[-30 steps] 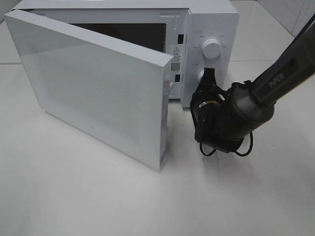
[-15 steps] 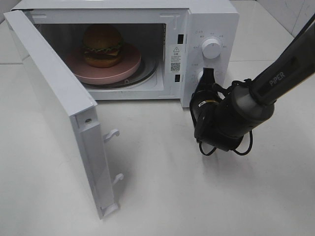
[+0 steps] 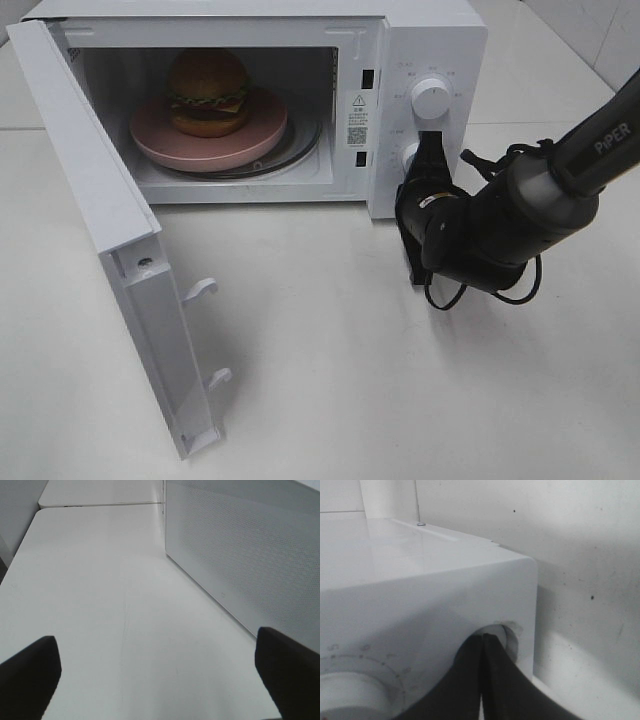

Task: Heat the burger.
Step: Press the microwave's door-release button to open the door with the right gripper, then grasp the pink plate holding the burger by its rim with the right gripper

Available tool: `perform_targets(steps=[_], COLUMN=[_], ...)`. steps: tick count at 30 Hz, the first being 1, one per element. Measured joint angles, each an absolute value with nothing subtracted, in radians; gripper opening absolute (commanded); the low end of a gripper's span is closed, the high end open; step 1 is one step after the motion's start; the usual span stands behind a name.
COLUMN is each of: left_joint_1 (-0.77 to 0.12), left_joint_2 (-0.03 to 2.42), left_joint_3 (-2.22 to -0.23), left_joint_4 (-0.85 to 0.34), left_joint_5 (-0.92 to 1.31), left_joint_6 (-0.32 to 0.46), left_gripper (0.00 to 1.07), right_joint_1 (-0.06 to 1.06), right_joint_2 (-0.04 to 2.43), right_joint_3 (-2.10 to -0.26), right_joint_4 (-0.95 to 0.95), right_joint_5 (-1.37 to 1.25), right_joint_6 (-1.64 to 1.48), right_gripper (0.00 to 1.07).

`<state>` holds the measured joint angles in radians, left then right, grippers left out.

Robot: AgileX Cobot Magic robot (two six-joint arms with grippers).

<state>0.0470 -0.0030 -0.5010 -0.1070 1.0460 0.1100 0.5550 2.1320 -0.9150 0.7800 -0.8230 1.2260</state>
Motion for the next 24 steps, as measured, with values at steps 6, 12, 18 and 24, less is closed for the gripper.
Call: perform_targets(steps=[6,12,18,24], left_joint_1=[0.047,0.047,0.047,0.047], left_joint_2=[-0.003,-0.003,-0.003,-0.003], left_joint_3=[-0.501,-0.501,-0.501,-0.501], left_joint_4=[-0.107,-0.107,-0.107,-0.107], left_joint_5=[1.046,1.046,1.046,1.046], left_joint_6=[0.110,0.110,0.110,0.110], left_gripper=[1.01,1.01,1.01,1.01], right_joint_1=[0.555,0.556,0.556,0.556], right_joint_2=[2.083,2.021,1.902,1.780], right_joint_3=[-0.859,-0.796,-0.699,-0.656], right_joint_4=[0.707,0.676,0.662,0.614], right_joint_5=[-0.788,-0.772,-0.679,-0.535], right_joint_6=[1.225,1.195,1.072,0.909], right_gripper=[0.00,0.00,0.00,0.00])
